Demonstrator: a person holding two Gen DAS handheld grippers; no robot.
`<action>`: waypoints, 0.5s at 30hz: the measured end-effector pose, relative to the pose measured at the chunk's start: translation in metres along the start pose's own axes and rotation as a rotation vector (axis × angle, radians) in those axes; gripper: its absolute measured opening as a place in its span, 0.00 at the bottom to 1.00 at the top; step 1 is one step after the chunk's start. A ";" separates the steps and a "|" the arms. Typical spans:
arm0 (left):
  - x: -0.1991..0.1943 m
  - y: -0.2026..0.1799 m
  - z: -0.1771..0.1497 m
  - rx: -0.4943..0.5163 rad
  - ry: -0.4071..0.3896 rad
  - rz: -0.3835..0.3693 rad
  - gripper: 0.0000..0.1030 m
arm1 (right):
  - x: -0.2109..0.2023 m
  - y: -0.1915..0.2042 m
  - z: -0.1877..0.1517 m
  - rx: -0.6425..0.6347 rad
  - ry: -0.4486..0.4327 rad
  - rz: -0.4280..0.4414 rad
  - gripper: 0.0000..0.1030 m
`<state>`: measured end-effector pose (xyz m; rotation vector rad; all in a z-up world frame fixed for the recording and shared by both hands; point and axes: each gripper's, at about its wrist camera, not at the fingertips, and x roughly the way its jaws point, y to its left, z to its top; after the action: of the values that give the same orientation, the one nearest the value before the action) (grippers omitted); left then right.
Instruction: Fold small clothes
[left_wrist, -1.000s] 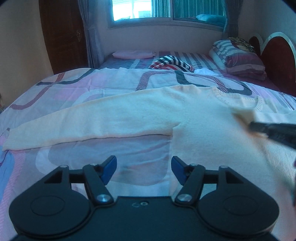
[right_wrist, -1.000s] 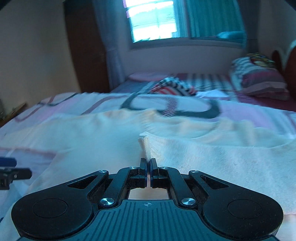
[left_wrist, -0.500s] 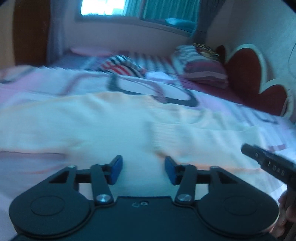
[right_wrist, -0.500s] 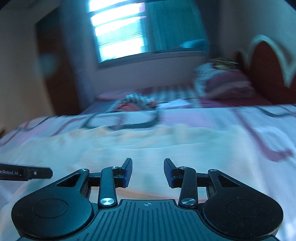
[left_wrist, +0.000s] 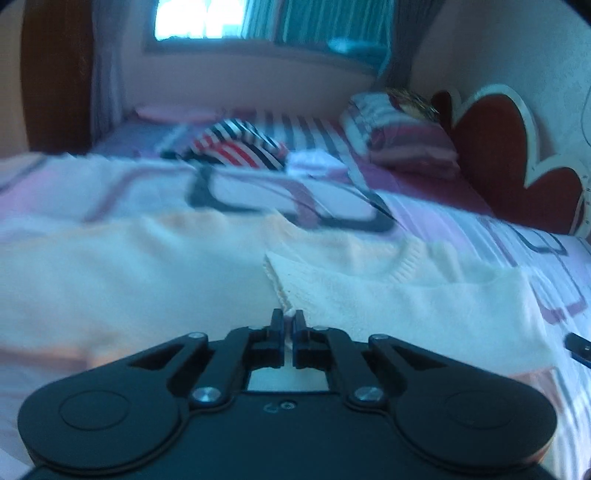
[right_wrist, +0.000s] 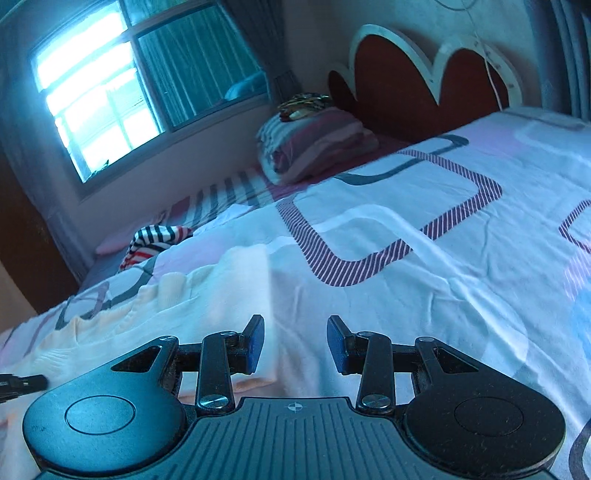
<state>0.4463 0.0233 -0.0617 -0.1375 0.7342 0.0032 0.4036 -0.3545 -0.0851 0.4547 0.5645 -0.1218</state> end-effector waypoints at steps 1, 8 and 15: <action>-0.003 0.009 0.002 -0.003 -0.008 0.009 0.02 | -0.001 0.000 0.000 0.000 0.000 0.001 0.37; -0.011 0.053 0.003 -0.019 -0.003 0.074 0.02 | 0.011 0.021 -0.005 -0.016 0.012 0.037 0.37; -0.010 0.067 -0.001 -0.035 0.001 0.088 0.02 | 0.016 0.045 -0.013 -0.071 0.040 0.115 0.08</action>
<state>0.4351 0.0899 -0.0640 -0.1386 0.7405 0.1004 0.4209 -0.3079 -0.0860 0.4200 0.5790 0.0170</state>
